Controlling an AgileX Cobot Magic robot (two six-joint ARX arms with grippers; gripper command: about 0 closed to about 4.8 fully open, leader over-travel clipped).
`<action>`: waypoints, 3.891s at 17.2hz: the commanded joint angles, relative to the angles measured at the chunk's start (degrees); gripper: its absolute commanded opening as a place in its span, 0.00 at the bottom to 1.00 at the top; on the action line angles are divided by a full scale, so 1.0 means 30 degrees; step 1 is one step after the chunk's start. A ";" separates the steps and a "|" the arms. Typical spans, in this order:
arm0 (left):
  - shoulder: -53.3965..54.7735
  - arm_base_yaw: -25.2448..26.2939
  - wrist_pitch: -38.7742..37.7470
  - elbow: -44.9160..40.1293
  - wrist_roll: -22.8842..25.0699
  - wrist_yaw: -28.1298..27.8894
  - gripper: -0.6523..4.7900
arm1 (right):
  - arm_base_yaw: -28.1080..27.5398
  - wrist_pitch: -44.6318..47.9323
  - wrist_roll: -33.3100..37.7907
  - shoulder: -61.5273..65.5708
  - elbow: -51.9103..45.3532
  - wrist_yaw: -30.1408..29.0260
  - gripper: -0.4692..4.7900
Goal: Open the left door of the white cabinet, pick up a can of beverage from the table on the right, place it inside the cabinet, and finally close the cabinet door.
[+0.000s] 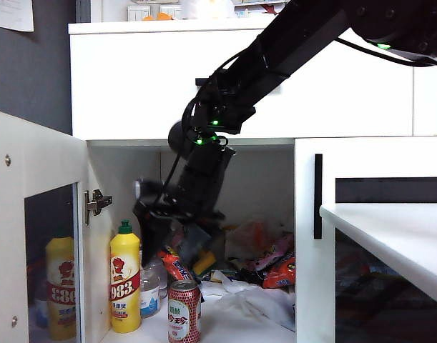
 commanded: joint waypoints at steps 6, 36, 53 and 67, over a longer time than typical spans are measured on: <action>-0.0940 0.0015 0.1428 0.0044 0.0117 0.0561 1.00 | -0.0044 -0.7941 -0.0379 -0.4313 0.0095 -0.0102 0.83; -0.2288 0.0022 0.6805 0.0386 0.1894 0.6025 1.00 | 0.0168 0.3847 0.3789 -4.3051 -2.5471 0.3177 0.79; 0.4568 0.6142 0.0721 0.0641 0.7869 0.1479 0.11 | 0.0168 1.2757 0.4146 -4.3473 -3.2101 0.3381 0.79; 0.7337 0.8539 0.4962 0.0641 0.7650 0.8320 0.11 | 0.0160 1.2757 0.4131 -4.3787 -3.2101 0.3395 0.79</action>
